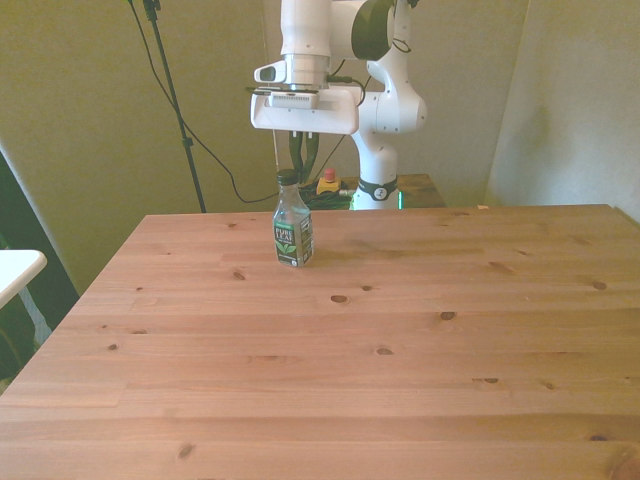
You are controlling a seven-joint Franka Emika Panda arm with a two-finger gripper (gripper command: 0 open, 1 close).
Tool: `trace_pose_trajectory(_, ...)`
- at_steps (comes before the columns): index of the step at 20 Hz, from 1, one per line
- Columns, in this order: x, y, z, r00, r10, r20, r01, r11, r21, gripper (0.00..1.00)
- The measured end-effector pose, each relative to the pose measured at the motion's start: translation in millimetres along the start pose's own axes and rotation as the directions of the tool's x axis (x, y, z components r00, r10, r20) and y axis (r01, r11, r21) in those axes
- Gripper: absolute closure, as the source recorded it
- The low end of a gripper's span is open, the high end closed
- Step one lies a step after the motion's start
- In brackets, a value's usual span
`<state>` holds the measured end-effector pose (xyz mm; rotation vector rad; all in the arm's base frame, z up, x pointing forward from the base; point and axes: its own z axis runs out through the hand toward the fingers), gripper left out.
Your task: Knock down the bottle
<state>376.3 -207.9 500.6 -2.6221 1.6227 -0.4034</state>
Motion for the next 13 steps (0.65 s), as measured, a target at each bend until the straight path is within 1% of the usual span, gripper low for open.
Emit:
trace_pose_trajectory(4, 37, -20, 7, 0.999, 0.031, -0.009, -0.031, 0.999, -0.015, 1.00)
trace_pose_trajectory(8, 73, -47, 25, 0.997, 0.073, -0.025, -0.074, 0.997, -0.021, 1.00)
trace_pose_trajectory(10, 82, -60, 36, 0.997, 0.079, -0.027, -0.079, 0.997, -0.013, 1.00)
trace_pose_trajectory(13, 85, -76, 47, 0.996, 0.087, -0.026, -0.087, 0.996, 0.018, 1.00)
